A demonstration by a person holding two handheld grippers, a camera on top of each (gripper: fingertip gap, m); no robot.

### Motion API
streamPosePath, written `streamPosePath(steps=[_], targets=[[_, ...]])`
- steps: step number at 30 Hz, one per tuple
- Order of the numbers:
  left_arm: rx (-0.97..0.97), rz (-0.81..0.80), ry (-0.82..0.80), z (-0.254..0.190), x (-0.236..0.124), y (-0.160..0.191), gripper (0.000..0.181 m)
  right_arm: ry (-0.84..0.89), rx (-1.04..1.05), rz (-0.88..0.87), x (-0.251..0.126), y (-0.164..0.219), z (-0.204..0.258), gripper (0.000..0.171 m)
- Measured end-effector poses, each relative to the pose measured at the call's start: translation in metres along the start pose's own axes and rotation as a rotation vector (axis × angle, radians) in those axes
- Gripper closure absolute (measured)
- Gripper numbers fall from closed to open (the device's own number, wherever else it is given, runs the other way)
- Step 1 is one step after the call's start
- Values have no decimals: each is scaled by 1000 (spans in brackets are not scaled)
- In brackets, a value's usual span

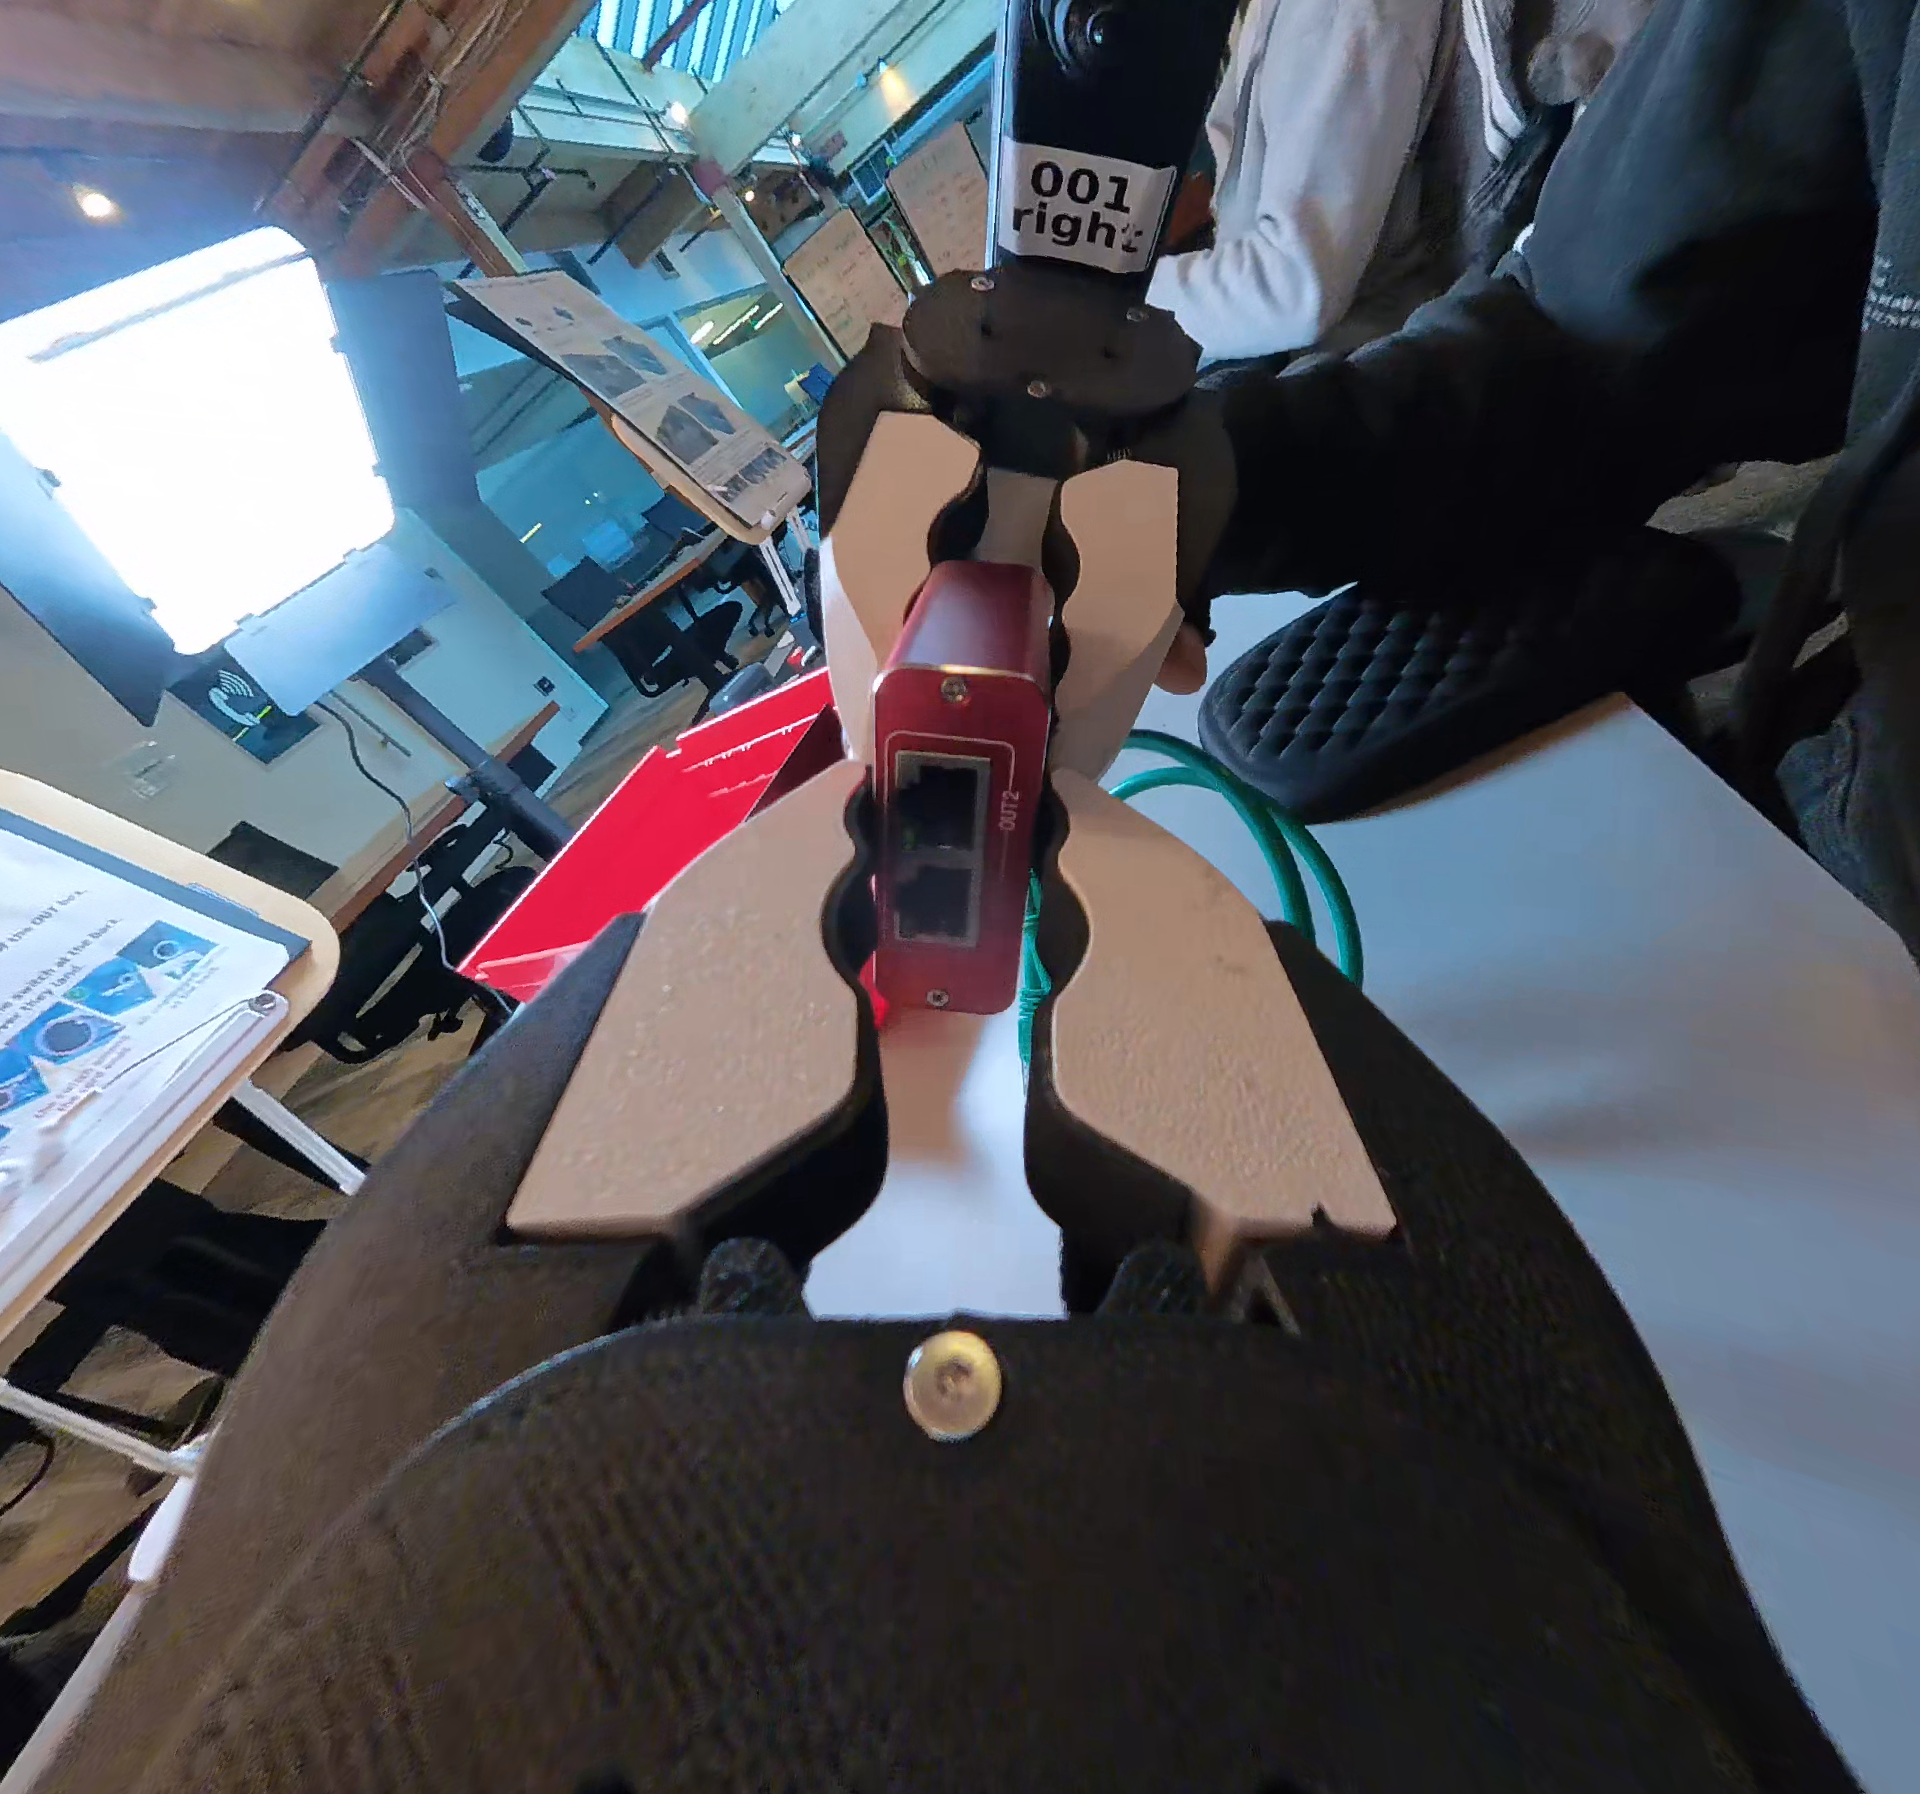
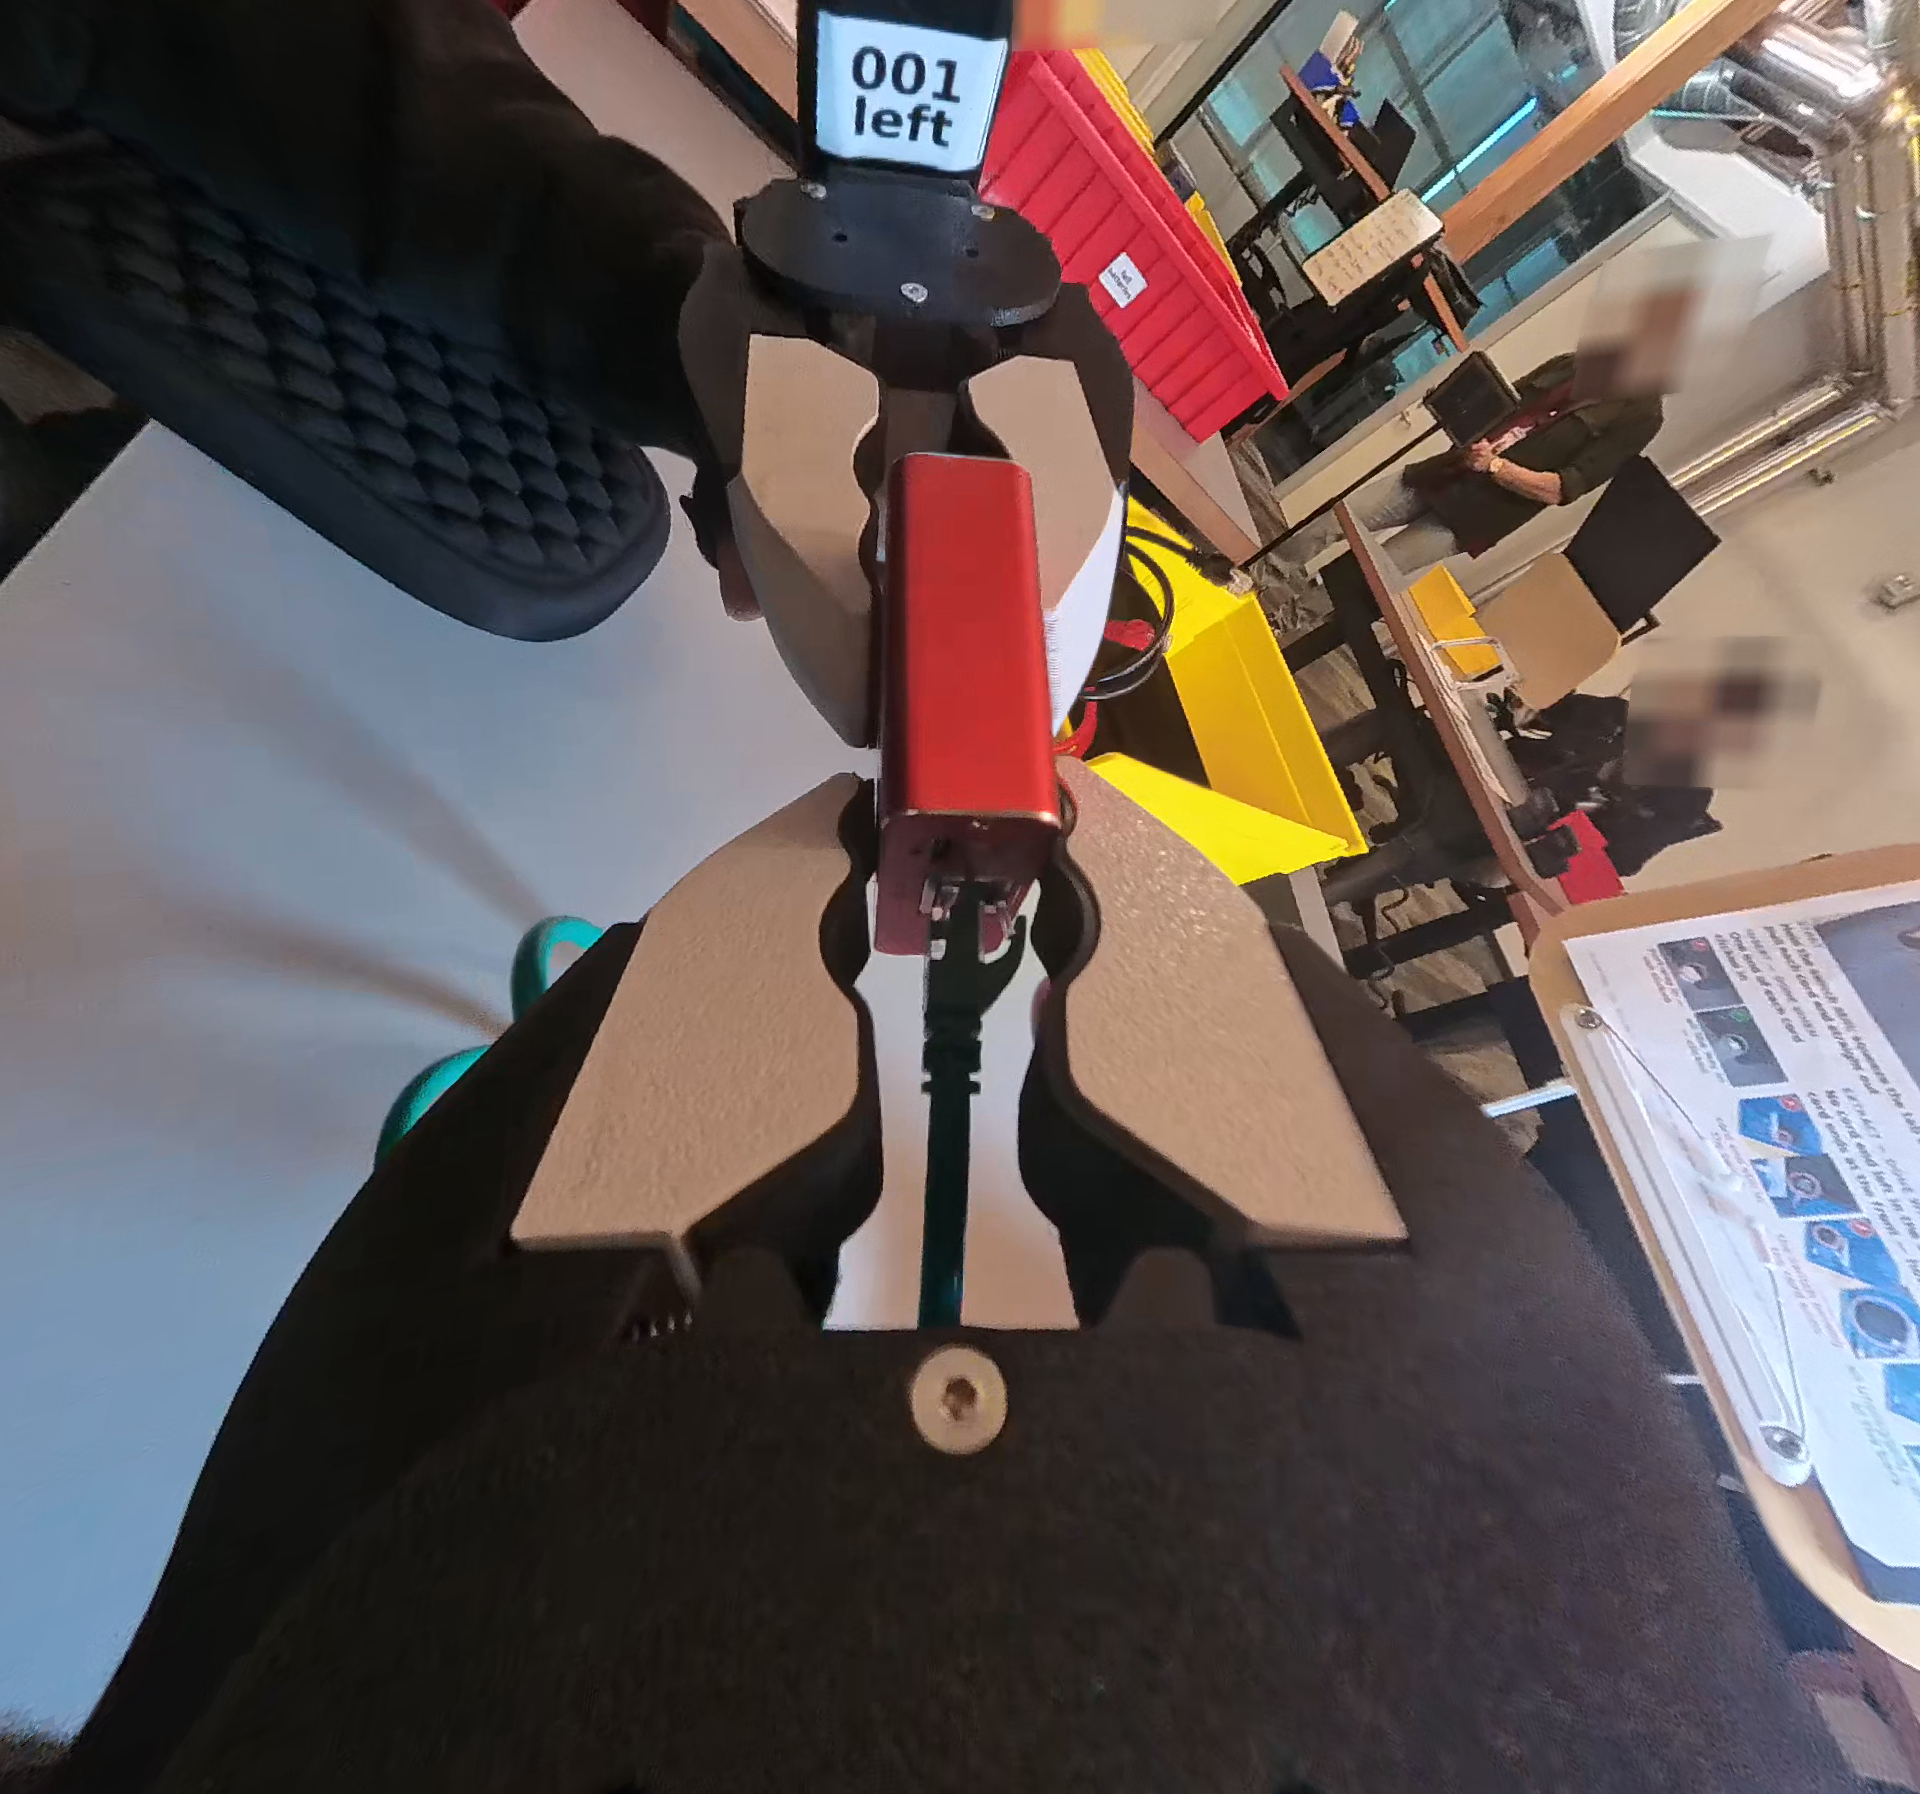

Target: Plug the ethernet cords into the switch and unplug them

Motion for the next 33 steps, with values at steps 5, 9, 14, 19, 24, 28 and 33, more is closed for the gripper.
streamPosePath(steps=[5,9,14,19,24,28,33], targets=[[8,45,-33,3,2,5,153,42,-55,89,-1,2,-3,144],[-149,75,-57,17,-1,13,147,112,-115,198,1,7,-14,144],[-310,4,-193,56,-39,7,150,222,-166,297,-17,17,-42,144],[-438,175,-537,121,-131,16,152,304,-253,412,-50,21,-68,144],[-554,545,-754,165,-212,70,149,343,-267,461,-74,21,-77,144],[-588,828,-689,175,-227,125,146,365,-242,451,-76,23,-72,144],[-506,1031,-668,188,-226,169,150,352,-205,440,-71,31,-65,144]])
Point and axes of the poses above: each gripper's, where its closed fingertips meet, x out along the fingers, y out of its underside, z = x × y across the jaws, the point moved 4 cm from there along -x, back along the fingers, and after that the axes turned 5 degrees about z, right-handed, at the moved point
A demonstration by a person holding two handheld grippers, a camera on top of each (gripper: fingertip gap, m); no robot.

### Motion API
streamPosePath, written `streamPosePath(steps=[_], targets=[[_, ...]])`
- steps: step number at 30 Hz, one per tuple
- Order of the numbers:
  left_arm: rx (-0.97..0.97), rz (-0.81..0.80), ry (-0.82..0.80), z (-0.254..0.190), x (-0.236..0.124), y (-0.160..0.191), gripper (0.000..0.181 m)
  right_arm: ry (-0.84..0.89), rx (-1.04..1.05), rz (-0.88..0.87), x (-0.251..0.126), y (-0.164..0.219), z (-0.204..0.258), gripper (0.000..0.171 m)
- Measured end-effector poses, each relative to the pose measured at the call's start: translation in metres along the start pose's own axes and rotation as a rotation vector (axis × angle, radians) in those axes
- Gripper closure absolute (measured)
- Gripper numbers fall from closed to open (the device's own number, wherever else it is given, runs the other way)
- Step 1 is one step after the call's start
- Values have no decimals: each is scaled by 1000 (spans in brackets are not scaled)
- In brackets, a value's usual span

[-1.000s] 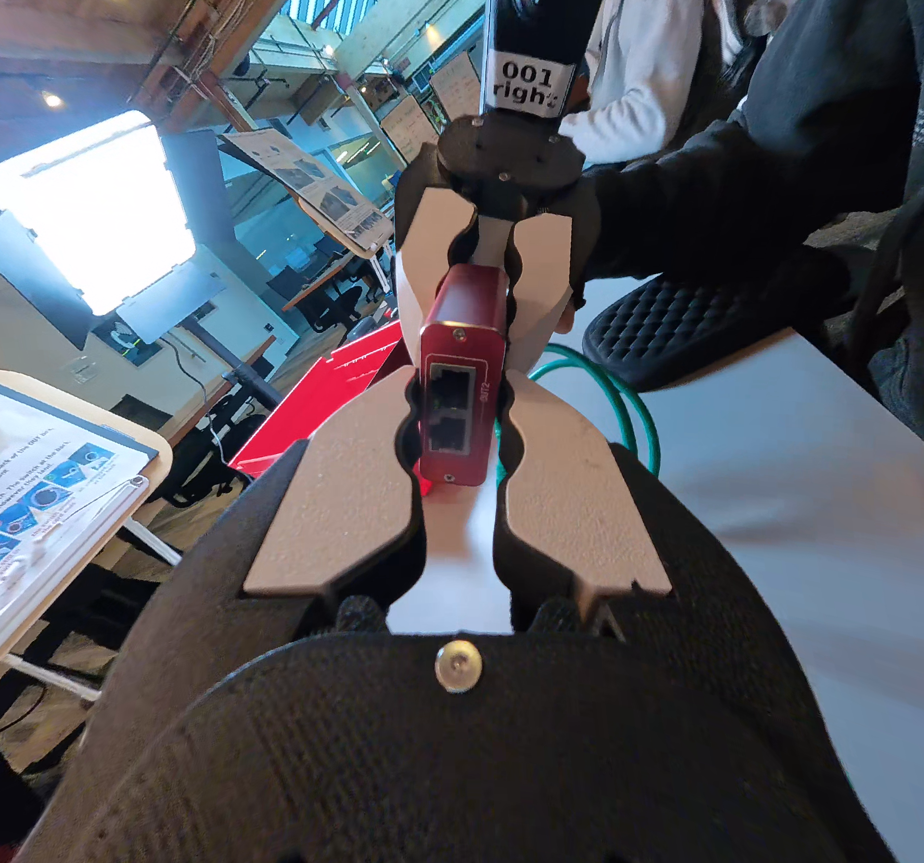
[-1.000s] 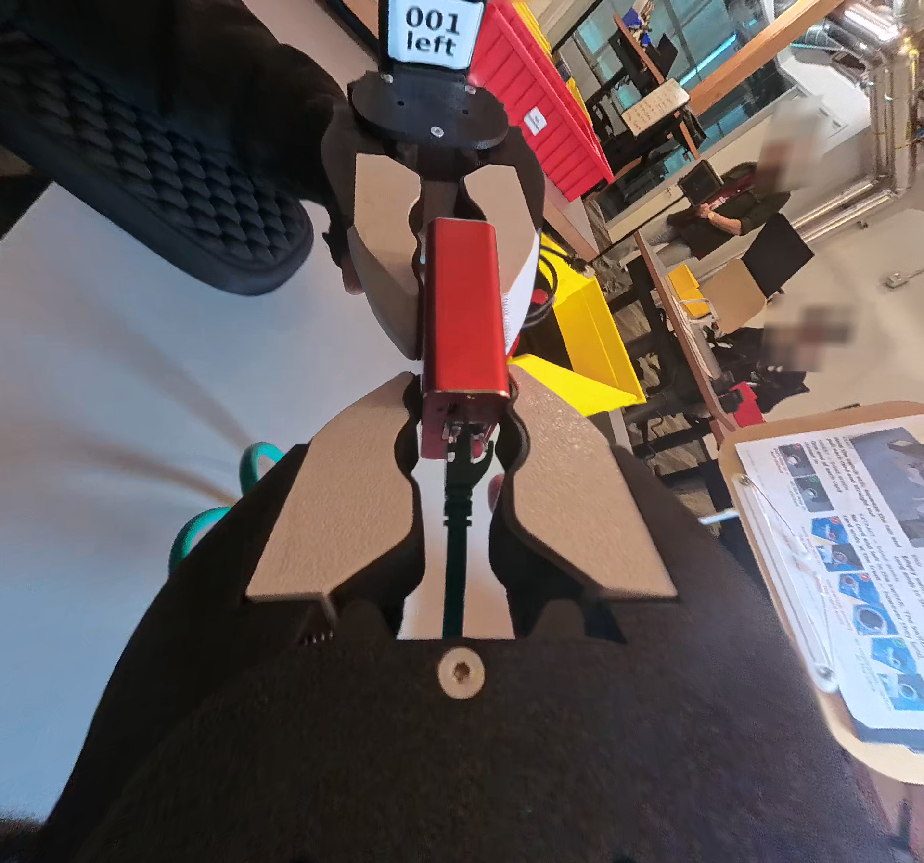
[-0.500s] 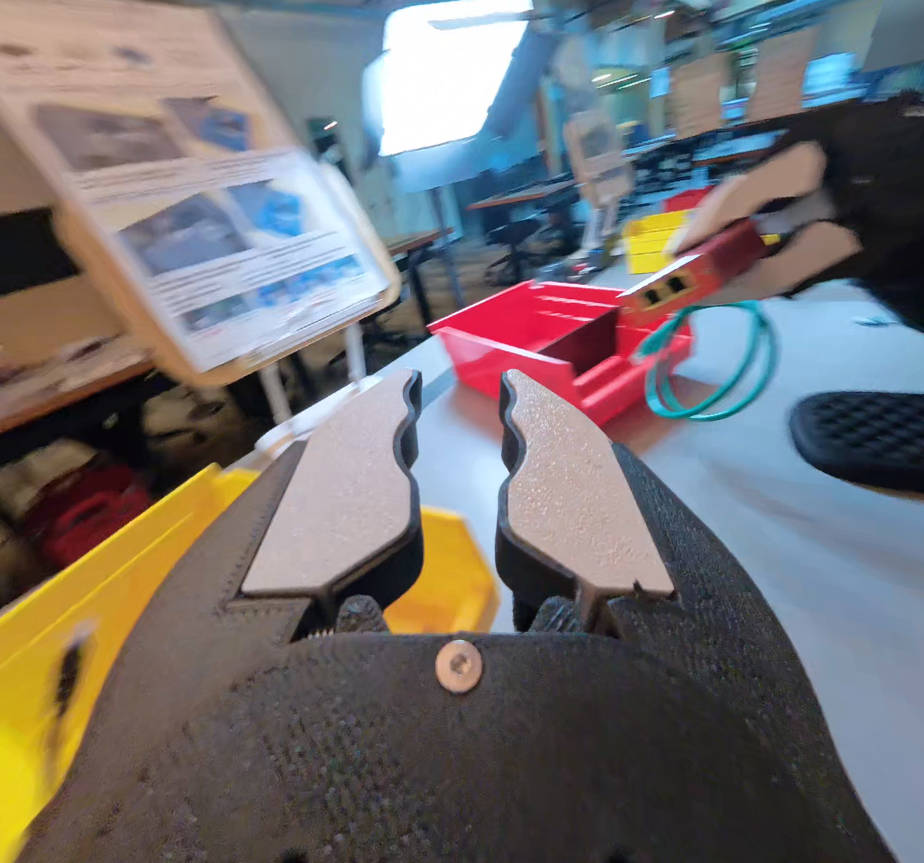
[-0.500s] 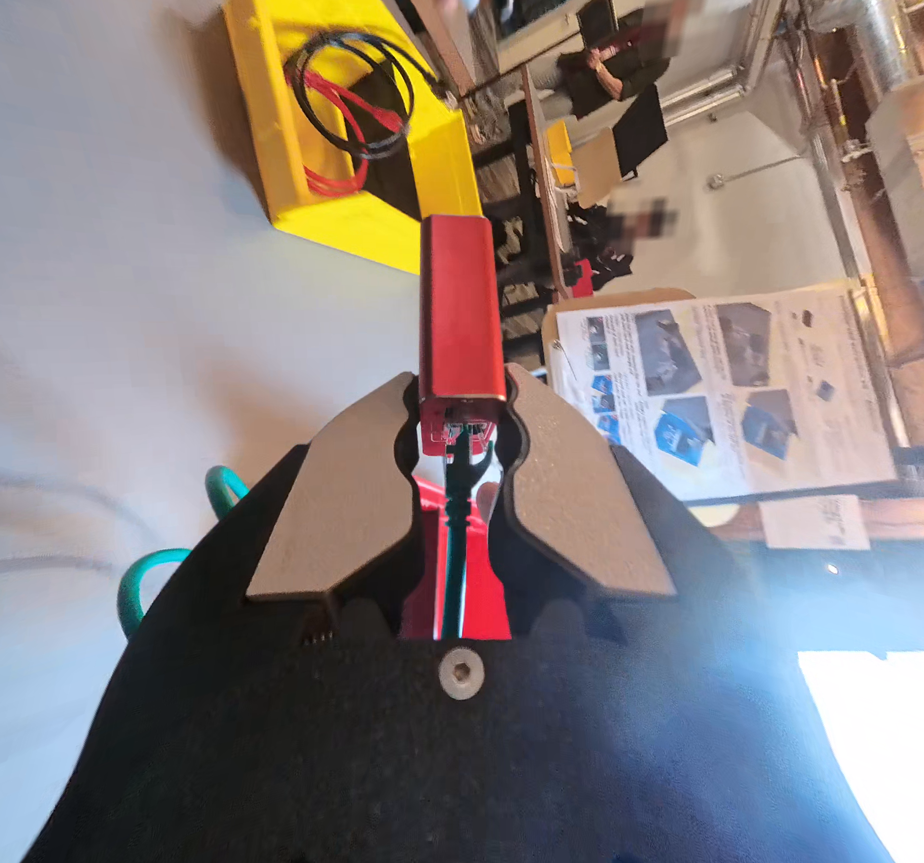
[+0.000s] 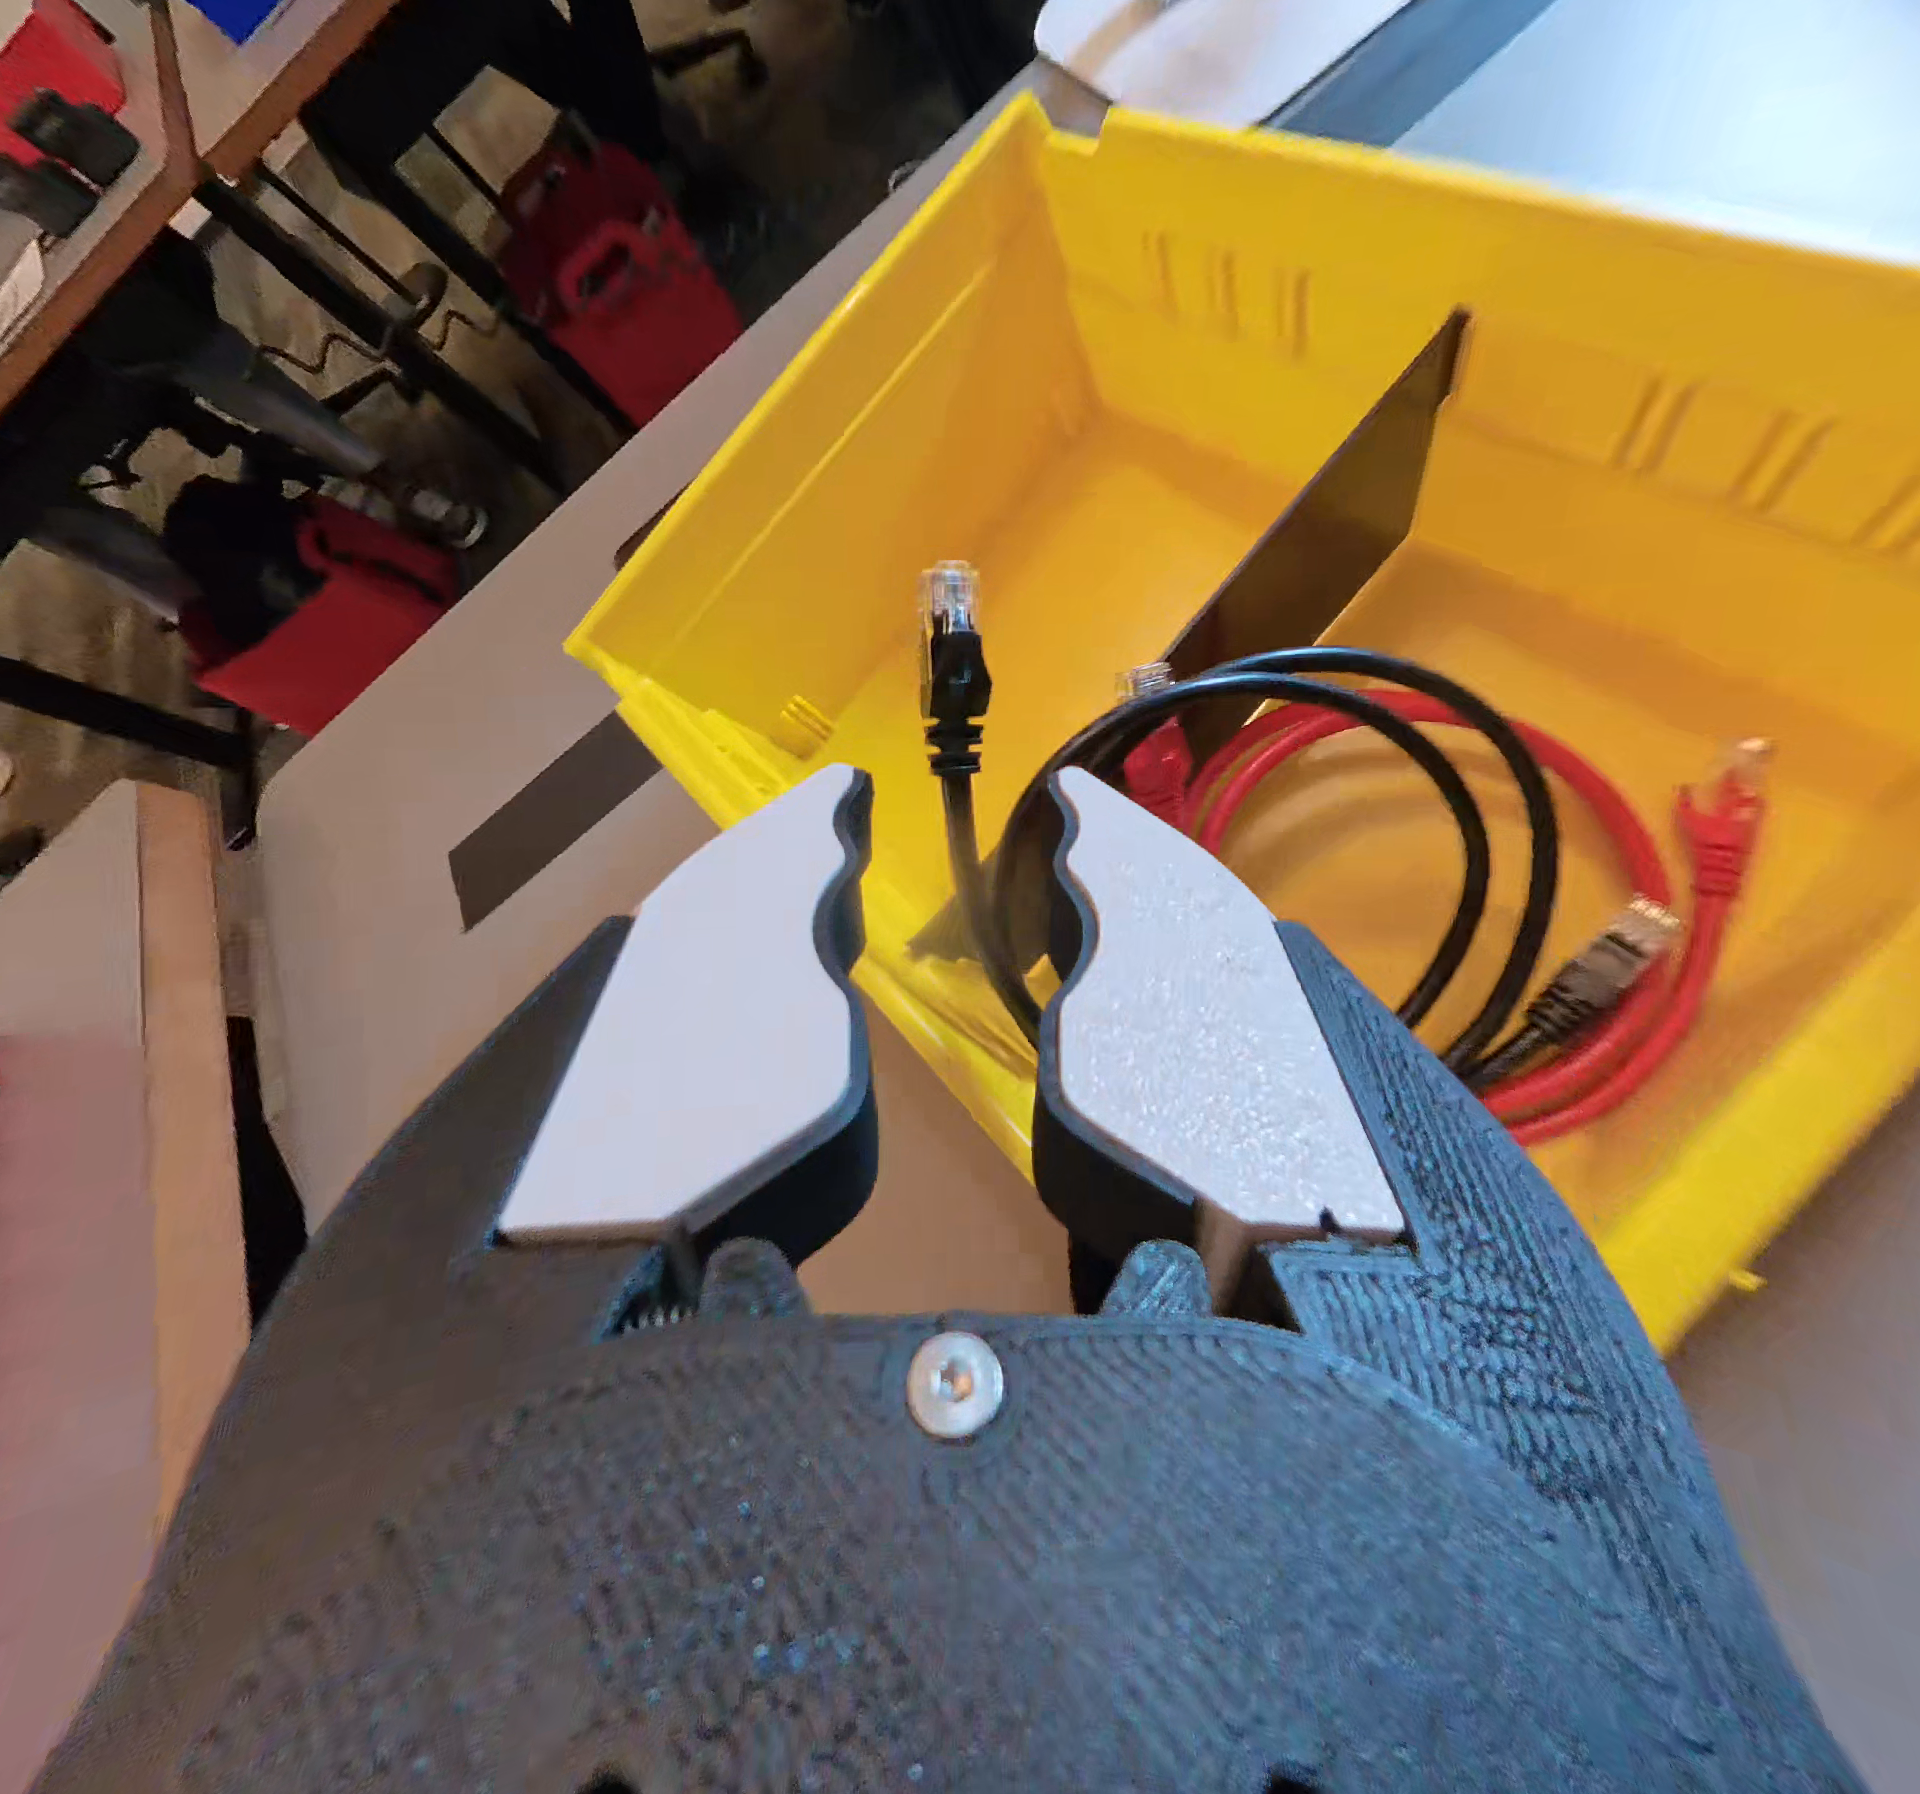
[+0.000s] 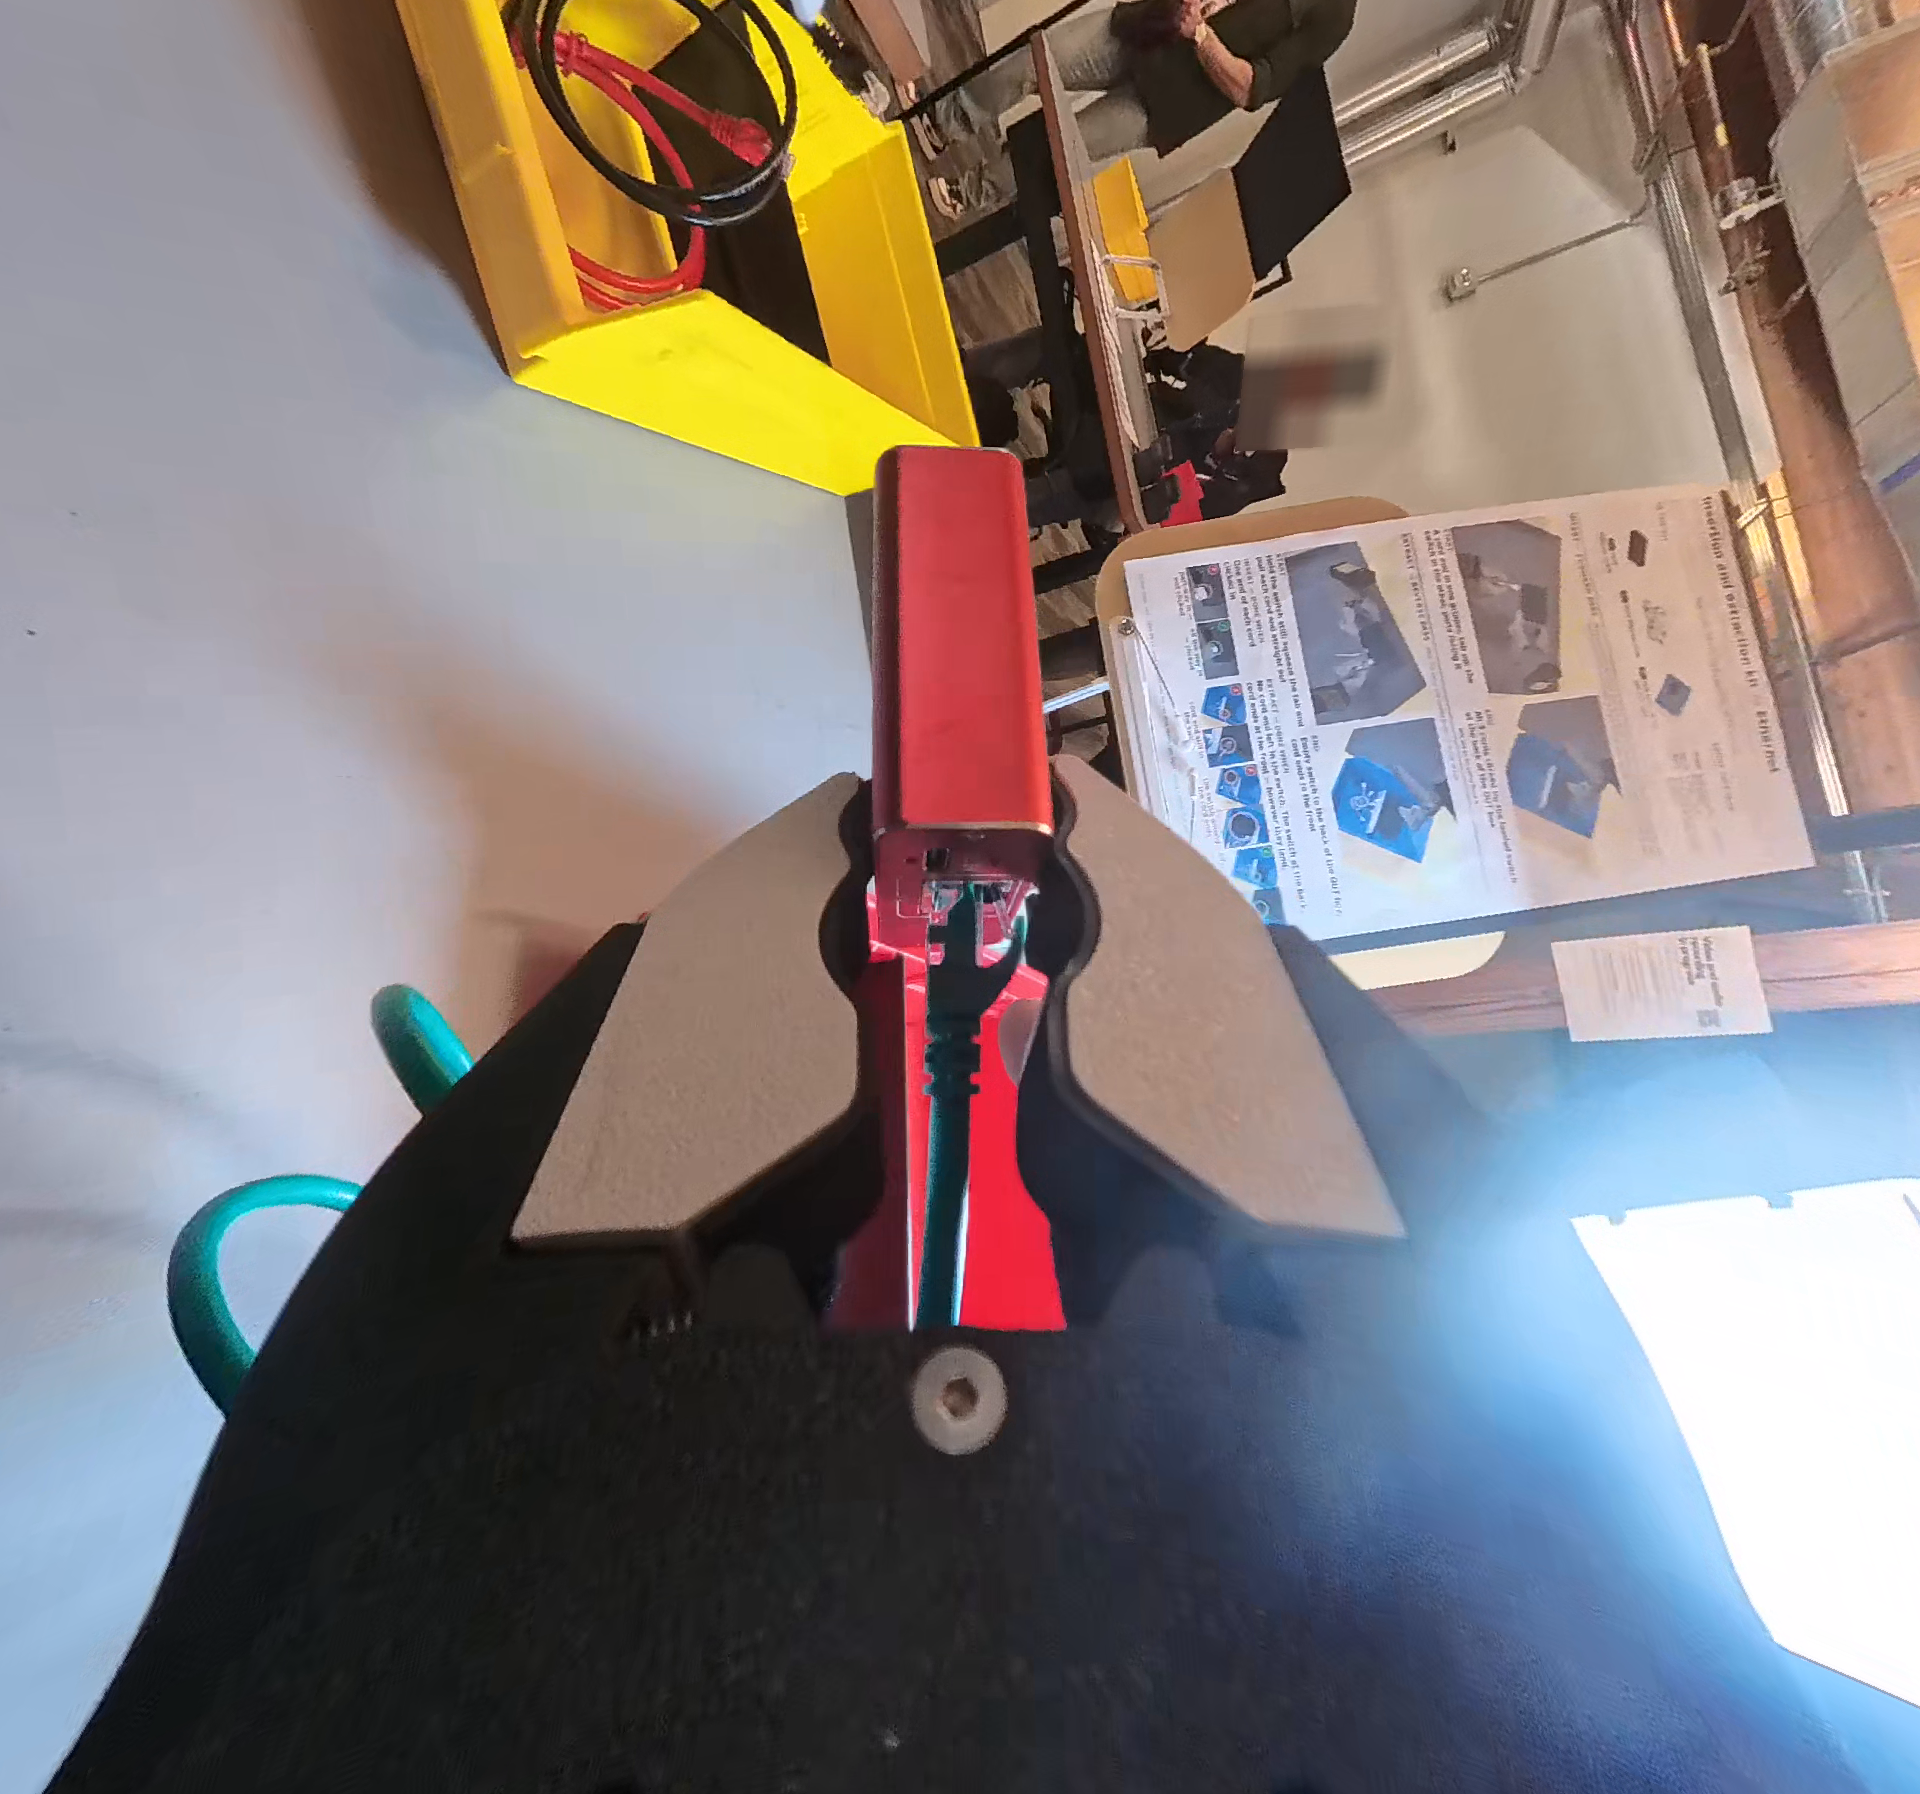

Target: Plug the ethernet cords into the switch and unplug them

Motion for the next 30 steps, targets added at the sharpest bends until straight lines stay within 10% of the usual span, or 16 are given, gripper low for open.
streamPosePath(steps=[8,14,22,30], targets=[[102,54,-52,-1,27,-3,169,-2,24,-16,1,4,6,144],[213,-140,17,-25,-56,-73,169,33,-19,-69,-5,3,1,145],[395,-196,702,-169,-168,-134,170,107,-192,-160,-15,-22,-2,144],[449,-47,1112,-276,-145,-116,170,73,-348,-220,-24,-39,18,144]])
Point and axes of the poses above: each gripper's, where its closed fingertips meet, x out along the fingers, y out of its underside, z = x × y across the jaws, the point moved 4 cm from there along -x, back along the fingers, and after that the axes turned 5 degrees about z, right-handed, at the moved point
